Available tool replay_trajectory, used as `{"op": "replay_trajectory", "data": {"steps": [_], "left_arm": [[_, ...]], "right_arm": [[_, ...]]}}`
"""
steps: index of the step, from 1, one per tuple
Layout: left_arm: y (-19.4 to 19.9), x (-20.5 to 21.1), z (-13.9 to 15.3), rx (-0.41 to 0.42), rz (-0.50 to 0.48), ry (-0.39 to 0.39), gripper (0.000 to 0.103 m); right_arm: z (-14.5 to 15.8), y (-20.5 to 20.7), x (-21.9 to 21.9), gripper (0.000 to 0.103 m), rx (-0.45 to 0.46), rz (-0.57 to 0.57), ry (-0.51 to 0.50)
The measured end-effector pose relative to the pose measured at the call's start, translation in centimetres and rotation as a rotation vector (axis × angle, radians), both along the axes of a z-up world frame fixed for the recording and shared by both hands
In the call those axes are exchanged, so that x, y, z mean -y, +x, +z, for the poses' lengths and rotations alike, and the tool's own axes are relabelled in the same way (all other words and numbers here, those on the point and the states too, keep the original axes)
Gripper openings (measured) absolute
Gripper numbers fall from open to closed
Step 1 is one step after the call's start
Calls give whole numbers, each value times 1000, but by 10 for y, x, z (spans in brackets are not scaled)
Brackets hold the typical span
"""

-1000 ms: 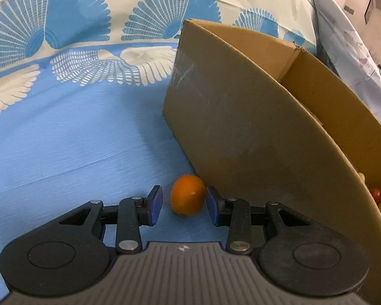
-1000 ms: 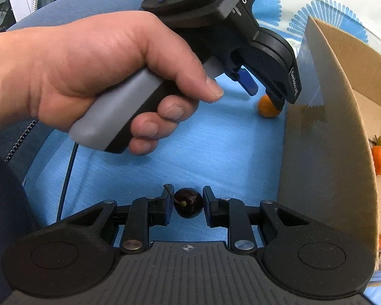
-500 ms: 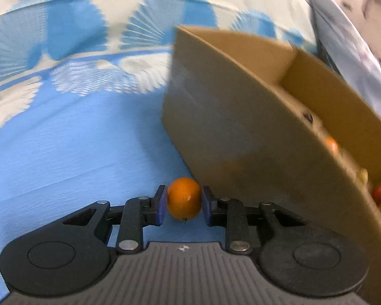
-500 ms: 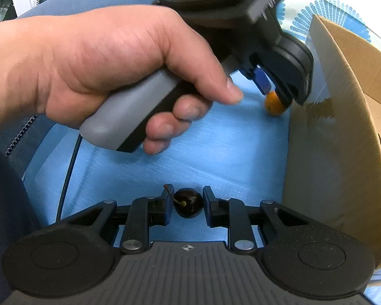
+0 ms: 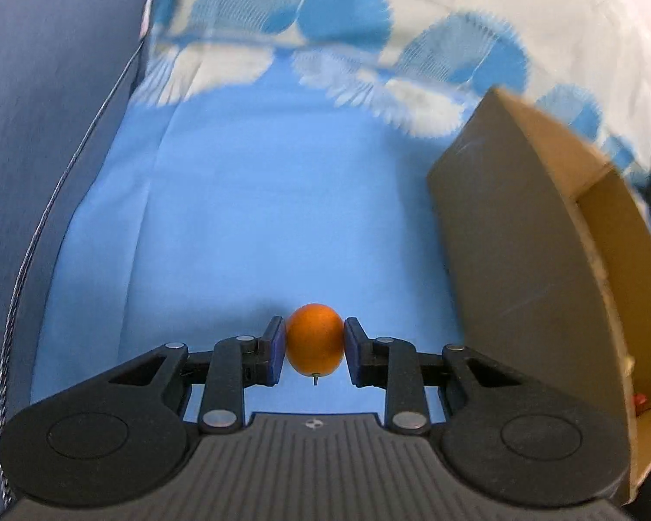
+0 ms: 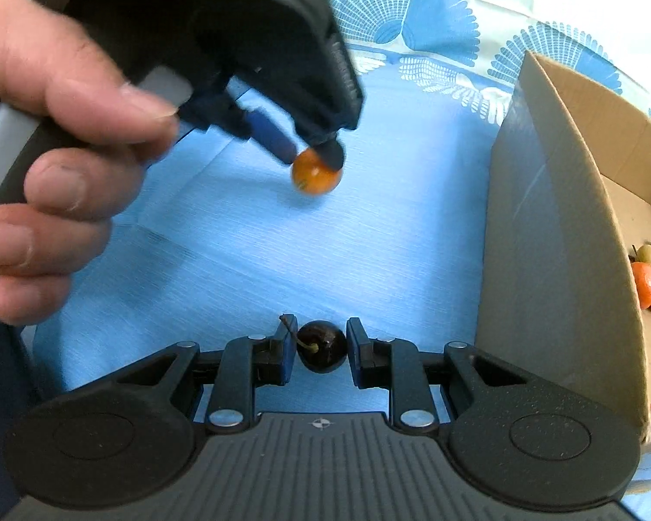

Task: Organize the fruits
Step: 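Lift the orange fruit and cherry and carry them toward the box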

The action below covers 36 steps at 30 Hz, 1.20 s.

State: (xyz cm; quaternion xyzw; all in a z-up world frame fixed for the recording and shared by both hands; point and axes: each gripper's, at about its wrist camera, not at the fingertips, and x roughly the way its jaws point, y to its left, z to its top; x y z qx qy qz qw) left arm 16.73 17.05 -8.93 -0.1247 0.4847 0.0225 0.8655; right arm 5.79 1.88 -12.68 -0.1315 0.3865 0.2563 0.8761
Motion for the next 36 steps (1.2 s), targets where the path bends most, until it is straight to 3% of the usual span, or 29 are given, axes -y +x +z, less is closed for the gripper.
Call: {"op": "replay_trajectory", "data": {"steps": [2, 11, 23, 30, 36], "left_arm": [[4, 0, -11, -69, 13, 37, 32], [4, 14, -18, -56, -14, 142, 36], [11, 15, -21, -47, -19, 155, 37], [5, 16, -2, 52, -1, 142, 37], [-10, 21, 25, 201, 22, 142, 37]], "right_arm": [[-1, -1, 1, 25, -5, -2, 2], [-12, 0, -1, 25, -44, 15, -26], [-16, 0, -3, 25, -65, 15, -42], [-4, -6, 2, 25, -4, 10, -7], [12, -16, 8, 25, 59, 16, 40]]}}
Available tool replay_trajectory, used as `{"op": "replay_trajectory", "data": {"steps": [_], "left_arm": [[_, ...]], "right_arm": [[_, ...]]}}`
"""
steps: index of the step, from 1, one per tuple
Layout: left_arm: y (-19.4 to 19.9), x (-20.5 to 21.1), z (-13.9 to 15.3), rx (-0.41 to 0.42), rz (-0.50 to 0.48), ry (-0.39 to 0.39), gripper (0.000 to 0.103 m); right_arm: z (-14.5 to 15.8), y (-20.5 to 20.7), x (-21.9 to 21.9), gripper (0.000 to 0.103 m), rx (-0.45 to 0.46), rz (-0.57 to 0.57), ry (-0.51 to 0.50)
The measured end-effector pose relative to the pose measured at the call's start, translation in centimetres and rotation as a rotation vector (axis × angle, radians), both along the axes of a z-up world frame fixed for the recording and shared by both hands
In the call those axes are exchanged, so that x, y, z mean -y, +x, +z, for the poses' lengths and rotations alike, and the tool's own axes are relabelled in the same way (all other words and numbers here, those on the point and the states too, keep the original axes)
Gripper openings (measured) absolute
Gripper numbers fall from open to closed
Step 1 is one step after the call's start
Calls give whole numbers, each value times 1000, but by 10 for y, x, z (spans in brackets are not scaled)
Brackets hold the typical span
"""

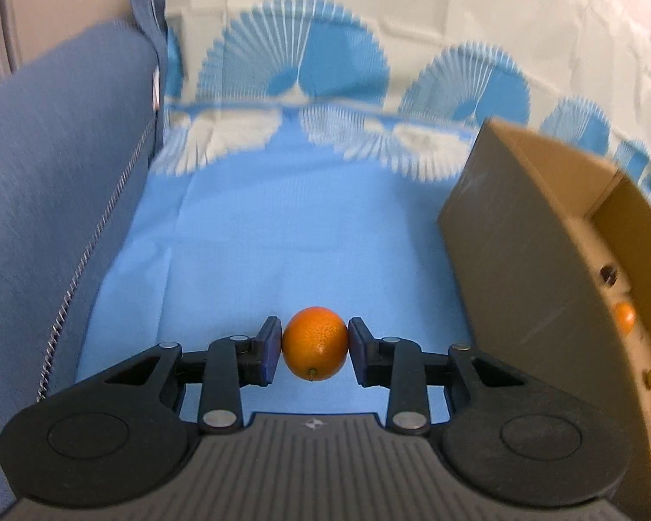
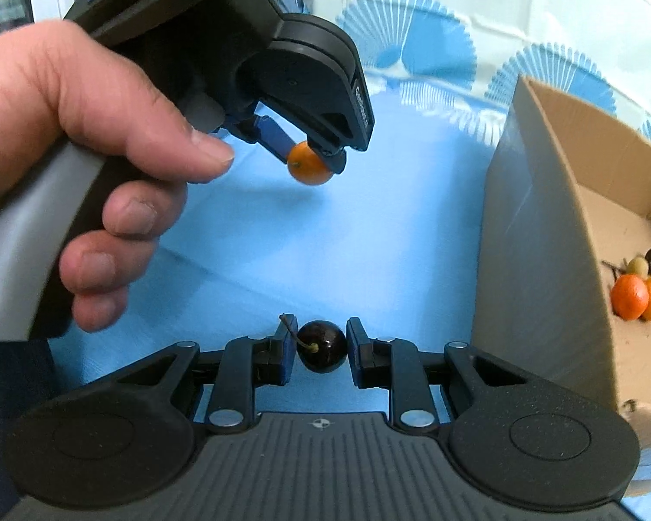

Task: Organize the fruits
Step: 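Lift the orange fruit and cherry and carry them toward the box, then hold both fruits and move the tools over the box opening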

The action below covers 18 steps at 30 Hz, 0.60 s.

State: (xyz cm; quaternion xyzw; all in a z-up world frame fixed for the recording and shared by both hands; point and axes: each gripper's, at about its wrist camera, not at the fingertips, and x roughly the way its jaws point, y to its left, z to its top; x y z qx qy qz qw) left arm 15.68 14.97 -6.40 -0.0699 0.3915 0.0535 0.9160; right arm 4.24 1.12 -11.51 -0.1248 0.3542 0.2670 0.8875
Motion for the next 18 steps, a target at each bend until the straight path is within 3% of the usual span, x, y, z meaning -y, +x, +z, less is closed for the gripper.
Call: {"op": "replay_trajectory", "data": {"steps": [9, 18], "left_arm": [[-38, -2, 39, 186, 58, -90, 37], [-70, 13, 54, 257, 25, -114, 37]], "right_arm": [[25, -28, 10, 25, 130, 44, 40], [41, -50, 25, 25, 215, 82, 45]]}}
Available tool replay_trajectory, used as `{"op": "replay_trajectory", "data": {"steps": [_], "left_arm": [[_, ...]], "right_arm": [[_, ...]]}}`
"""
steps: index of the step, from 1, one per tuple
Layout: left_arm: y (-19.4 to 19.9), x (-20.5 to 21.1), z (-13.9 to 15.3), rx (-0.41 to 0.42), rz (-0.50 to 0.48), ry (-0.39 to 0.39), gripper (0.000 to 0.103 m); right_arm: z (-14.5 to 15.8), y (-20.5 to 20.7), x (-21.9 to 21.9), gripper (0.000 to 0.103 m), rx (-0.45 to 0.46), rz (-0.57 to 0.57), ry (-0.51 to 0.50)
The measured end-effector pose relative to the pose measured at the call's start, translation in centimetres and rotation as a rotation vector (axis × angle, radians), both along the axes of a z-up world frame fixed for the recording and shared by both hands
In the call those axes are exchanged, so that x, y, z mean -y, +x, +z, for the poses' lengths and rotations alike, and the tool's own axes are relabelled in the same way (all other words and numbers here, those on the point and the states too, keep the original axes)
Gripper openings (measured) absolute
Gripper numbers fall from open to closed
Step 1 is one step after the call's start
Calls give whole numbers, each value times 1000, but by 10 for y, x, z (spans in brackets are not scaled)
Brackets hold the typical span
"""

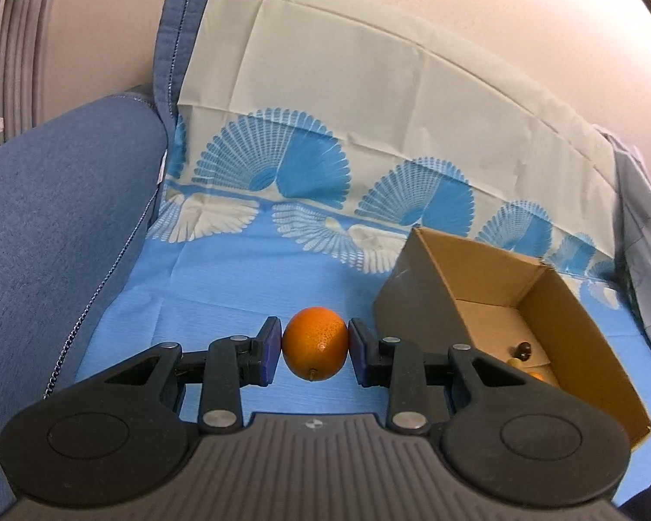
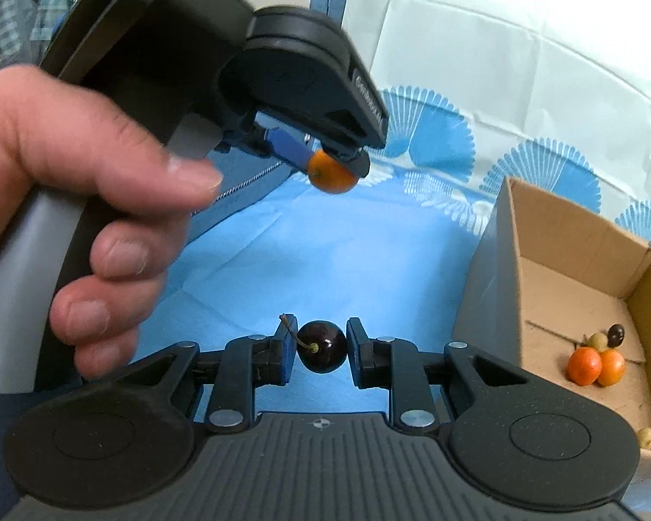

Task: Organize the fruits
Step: 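Hold both fruits and move the tools over the box opening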

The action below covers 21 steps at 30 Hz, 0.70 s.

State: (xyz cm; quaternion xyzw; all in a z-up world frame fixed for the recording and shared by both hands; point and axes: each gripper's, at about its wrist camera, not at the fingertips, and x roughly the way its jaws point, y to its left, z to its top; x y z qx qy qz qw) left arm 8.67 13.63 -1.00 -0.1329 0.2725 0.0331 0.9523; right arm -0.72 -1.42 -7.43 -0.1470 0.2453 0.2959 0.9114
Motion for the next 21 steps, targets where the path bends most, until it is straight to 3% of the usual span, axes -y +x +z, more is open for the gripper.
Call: {"op": "replay_trajectory", "data": {"steps": [21], "left_arm": [[-18, 17, 4, 36, -38, -17, 37]], "right_arm": [[34, -9, 72, 25, 127, -16, 119]]}}
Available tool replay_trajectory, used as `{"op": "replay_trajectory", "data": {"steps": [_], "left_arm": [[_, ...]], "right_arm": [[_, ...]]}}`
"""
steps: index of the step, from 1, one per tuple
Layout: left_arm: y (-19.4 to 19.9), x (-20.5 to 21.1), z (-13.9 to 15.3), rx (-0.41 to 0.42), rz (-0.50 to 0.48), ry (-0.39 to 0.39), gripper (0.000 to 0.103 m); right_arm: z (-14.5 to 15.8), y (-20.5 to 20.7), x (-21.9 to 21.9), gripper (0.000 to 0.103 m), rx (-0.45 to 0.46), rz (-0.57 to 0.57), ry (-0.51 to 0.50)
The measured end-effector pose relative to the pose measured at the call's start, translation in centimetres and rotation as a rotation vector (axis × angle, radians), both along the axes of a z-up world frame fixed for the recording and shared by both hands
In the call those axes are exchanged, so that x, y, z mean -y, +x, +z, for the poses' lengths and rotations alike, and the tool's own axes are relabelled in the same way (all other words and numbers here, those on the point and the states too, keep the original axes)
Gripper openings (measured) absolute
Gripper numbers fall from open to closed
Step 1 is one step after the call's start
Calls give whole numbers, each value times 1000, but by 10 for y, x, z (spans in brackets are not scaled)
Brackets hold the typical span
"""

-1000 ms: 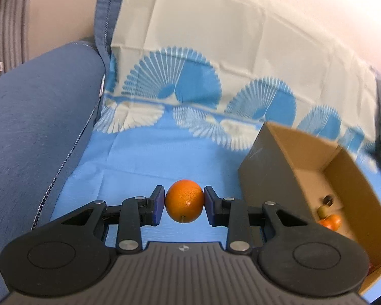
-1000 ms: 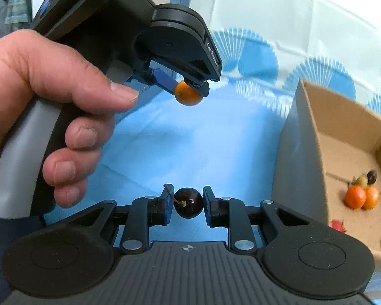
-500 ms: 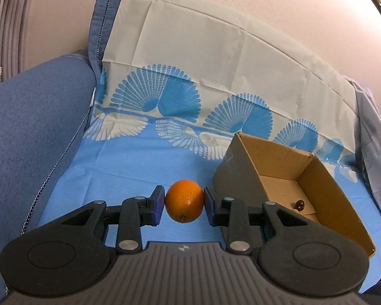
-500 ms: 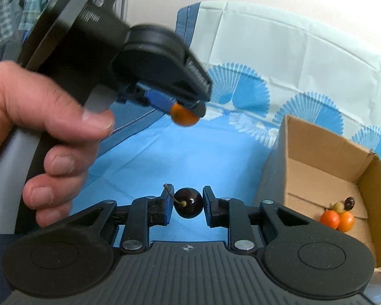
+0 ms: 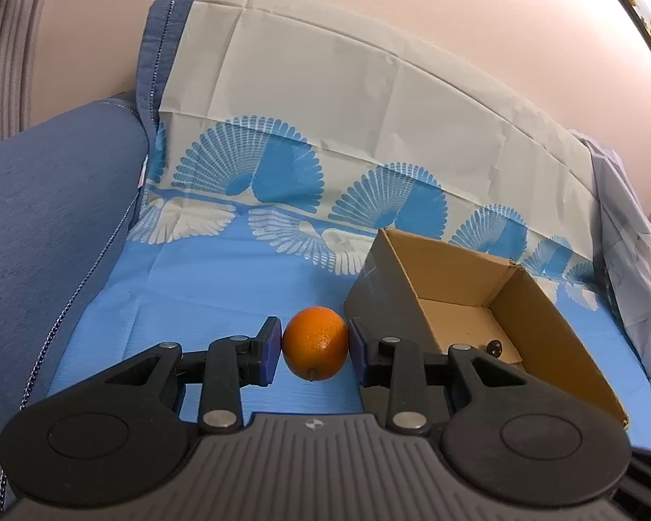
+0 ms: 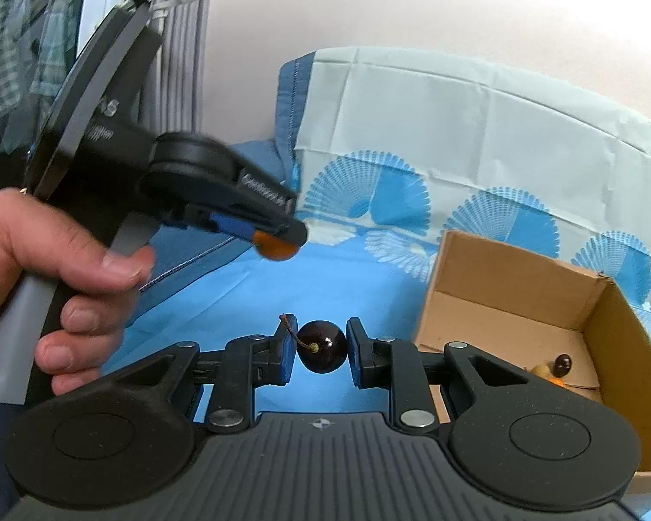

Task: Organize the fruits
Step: 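Hold both fruits and move the tools over the box opening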

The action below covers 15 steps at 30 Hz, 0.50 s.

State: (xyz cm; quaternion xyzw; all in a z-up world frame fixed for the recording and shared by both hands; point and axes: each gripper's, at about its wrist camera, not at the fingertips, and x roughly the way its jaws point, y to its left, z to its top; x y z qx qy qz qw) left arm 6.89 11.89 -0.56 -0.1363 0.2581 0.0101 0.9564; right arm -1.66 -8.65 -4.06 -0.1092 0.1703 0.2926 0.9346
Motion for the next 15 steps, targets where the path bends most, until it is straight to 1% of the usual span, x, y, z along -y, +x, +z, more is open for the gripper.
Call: {"op": "replay_trajectory", "data": {"steps": [9, 15], "left_arm": [[5, 4, -3, -7, -9, 19, 37], [9, 10, -6, -20, -17, 40, 37]], "right_arm": [[5, 13, 24, 25, -1, -63, 61], [7, 21, 32, 25, -5, -100, 94]]}}
